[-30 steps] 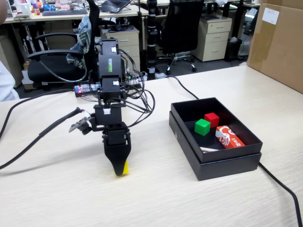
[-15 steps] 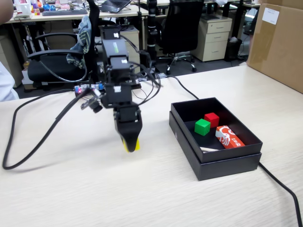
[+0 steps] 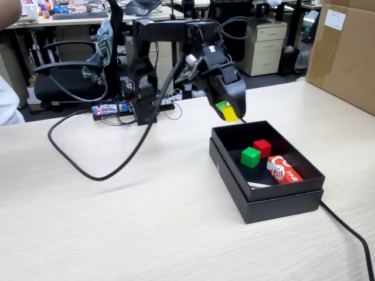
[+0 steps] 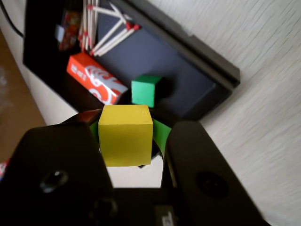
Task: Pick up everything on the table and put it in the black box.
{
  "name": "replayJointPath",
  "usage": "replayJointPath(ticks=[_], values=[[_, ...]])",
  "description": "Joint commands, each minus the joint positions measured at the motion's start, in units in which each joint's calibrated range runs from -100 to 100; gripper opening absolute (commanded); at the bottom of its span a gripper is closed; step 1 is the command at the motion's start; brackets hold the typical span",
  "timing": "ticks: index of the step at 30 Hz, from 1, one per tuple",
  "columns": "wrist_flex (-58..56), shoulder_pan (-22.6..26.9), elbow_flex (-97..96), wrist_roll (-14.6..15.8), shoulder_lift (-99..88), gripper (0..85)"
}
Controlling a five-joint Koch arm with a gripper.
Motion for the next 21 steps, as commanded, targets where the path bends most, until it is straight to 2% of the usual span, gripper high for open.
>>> replayJointPath(ticks=[1, 12, 21], values=[[-0.4, 0.83, 6.74, 0.68, 4.63, 0.9], [-0.4, 0.29, 7.56, 1.27, 23.22, 0.9], [-0.4, -0.63, 2.94, 1.27, 27.23, 1.1]])
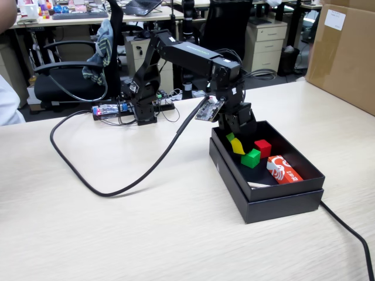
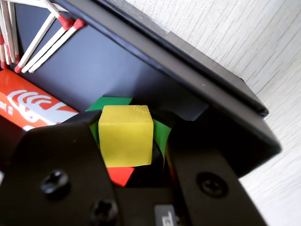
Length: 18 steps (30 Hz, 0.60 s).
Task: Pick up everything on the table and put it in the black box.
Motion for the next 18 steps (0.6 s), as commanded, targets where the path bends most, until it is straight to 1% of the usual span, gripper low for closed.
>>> replayJointPath(ticks=[1, 6, 12, 13, 14, 17, 18], values=[[-0.48, -0.44, -1.26, -0.1, 0.06, 1.1], [-0.65, -1.61, -6.43, -0.44, -7.17, 1.1], [-0.57, -1.86, -5.61, -0.59, -4.3, 1.5], [-0.57, -1.81, -5.61, -0.54, -3.61, 6.4], [-0.57, -1.61, -6.06, -0.54, -2.35, 17.3], [-0.57, -1.17, -5.79, -0.49, -1.77, 18.6], [-0.57, -1.12, -5.52, -0.49, -1.66, 20.3]])
